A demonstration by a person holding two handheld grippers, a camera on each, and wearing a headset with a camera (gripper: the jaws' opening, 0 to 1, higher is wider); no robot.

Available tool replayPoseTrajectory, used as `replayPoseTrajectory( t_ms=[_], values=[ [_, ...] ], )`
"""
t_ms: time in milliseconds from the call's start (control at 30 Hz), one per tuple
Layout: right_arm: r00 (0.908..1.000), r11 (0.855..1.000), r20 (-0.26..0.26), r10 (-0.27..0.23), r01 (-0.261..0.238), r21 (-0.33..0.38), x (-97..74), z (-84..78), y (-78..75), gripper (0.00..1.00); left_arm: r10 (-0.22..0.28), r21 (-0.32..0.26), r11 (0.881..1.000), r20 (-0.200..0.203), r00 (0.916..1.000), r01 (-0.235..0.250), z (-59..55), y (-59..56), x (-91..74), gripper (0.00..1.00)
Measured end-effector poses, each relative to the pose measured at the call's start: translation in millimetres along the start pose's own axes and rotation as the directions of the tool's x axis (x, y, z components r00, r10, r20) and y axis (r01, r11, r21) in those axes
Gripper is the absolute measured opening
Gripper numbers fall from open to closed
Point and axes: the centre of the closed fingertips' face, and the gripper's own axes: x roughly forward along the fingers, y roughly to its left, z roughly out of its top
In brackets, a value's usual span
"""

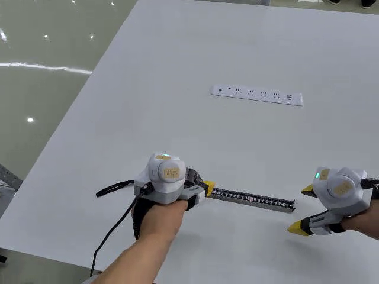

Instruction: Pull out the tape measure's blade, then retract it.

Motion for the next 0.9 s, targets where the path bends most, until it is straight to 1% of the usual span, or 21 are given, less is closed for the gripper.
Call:
replayPoseTrajectory(
  t_ms=[67, 367, 533, 633, 733, 900],
  values=[
    [0.9999, 0.999, -0.008, 0.009, -0.009, -0.042, 2.6, 0.1, -1.5, 0.55, 0.001, -0.003, 1.0, -0.005, 1.0, -0.001, -1.1, 1.1, 2.8, 0.79],
    [0.9984, 0.991, -0.035, 0.045, -0.049, -0.126, 12.3, -1.1, -6.0, 0.45, 0.008, -0.011, 1.0, -0.017, 0.9998, -0.008, -5.8, 4.9, 7.0, 0.76],
    [0.9967, 0.981, -0.055, 0.06, -0.069, -0.18, 16.6, -2.8, -7.6, 0.37, 0.005, -0.013, 1.0, -0.023, 0.9997, -0.005, -8.7, 5.5, 8.5, 0.73],
    [0.9956, 0.978, -0.056, 0.075, -0.085, -0.192, 17.5, -2.5, -7.1, 0.32, 0.005, -0.013, 1.0, -0.027, 0.9996, -0.005, -10.0, 6.1, 9.2, 0.72],
    [0.9945, 0.976, -0.066, 0.082, -0.093, -0.196, 17.8, -4.0, -7.1, 0.3, 0.004, -0.014, 1.0, -0.03, 0.9995, -0.004, -11.4, 6.3, 10.1, 0.71],
    [0.9936, 0.972, -0.062, 0.094, -0.105, -0.208, 17.4, -2.7, -4.5, 0.24, 0.001, -0.021, 1.0, -0.03, 0.9995, -0.002, -12.1, 6.6, 11.7, 0.69]
  ],
)
